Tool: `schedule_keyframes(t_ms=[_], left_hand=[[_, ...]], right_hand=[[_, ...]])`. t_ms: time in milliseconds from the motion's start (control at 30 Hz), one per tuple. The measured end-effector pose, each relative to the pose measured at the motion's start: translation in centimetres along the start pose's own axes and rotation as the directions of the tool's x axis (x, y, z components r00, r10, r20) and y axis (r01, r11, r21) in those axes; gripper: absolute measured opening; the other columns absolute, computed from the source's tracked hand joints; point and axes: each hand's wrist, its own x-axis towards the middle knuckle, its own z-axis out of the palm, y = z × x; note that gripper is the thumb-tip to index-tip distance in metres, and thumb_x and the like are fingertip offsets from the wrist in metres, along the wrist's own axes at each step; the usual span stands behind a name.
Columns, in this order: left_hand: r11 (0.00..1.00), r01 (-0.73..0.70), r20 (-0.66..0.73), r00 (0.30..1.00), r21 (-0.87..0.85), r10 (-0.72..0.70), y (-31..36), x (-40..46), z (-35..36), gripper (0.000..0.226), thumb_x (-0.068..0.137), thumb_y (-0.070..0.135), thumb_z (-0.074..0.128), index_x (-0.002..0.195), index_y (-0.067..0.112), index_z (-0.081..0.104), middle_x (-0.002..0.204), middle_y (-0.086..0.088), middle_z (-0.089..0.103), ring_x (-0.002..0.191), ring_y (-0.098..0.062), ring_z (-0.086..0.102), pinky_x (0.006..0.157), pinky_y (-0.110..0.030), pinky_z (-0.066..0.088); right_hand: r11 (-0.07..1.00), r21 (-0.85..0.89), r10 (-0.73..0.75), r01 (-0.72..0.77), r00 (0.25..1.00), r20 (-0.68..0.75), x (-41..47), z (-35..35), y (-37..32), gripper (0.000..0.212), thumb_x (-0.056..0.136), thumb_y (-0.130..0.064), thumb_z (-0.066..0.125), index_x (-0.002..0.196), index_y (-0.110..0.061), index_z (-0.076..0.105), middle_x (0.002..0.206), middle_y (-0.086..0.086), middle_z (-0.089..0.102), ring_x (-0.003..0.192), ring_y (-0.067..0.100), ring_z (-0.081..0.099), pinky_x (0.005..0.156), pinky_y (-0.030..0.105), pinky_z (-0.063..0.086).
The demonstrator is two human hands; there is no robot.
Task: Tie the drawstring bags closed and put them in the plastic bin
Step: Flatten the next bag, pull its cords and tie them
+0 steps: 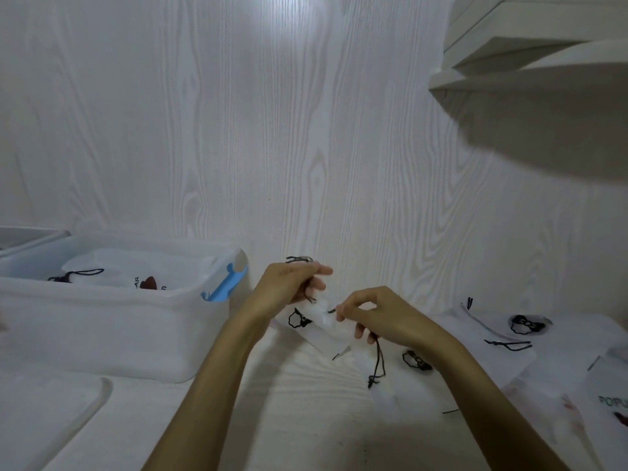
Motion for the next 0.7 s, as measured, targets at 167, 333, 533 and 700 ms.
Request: schedule_keyframes(t_ms=[167,333,533,700], left_hand=[[0.957,-0.049,0.253,0.967,0.286,-0.026,0.0,-0.6,1.2,0.025,0.095,0.030,0.053,0.082,0.026,0.074,0.066,0.012,0.064,0.056,0.002,0.048,0.053,-0.012,0.035],[0.937,-0.150,0.452,0.892,0.317,-0.010,-0.8,-0.6,4.0,0.029,0.100,0.023,0.044,0.081,0.005,0.058,0.085,-0.003,0.045,0.070,-0.006,0.044,0.055,-0.014,0.029],[0.981,-0.141,0.253,0.962,0.132,0.105,-0.9,-0.7,5.1,0.036,0.097,0.007,0.037,0.065,0.016,0.053,0.056,0.018,0.056,0.058,-0.006,0.038,0.054,-0.020,0.029],[0.946,-0.014,0.469,0.871,0.325,-0.148,-0.2,-0.3,5.7,0.029,0.094,0.006,0.037,0.100,0.017,0.063,0.108,0.009,0.069,0.066,-0.003,0.039,0.059,-0.015,0.034]], right_hand=[[0.989,0.119,0.089,-0.082,0.995,-0.051,-1.1,-2.4,-1.4,0.035,0.091,-0.040,0.056,0.070,-0.013,0.059,0.059,-0.003,0.056,0.047,0.006,0.048,0.054,0.017,0.043],[0.990,0.140,0.034,0.000,0.971,-0.237,-2.0,-3.6,-2.6,0.039,0.092,-0.040,0.055,0.062,-0.015,0.054,0.052,-0.005,0.052,0.040,0.003,0.043,0.047,0.014,0.037],[0.973,-0.155,-0.203,0.174,0.958,-0.201,-3.0,-2.8,-4.4,0.039,0.091,-0.040,0.056,0.057,-0.021,0.059,0.052,-0.003,0.057,0.061,0.018,0.058,0.064,0.022,0.043],[0.967,-0.218,-0.203,0.132,0.915,-0.348,-2.8,-3.1,-4.4,0.040,0.088,-0.042,0.059,0.060,-0.014,0.061,0.052,-0.003,0.057,0.048,0.001,0.048,0.052,0.010,0.038]])
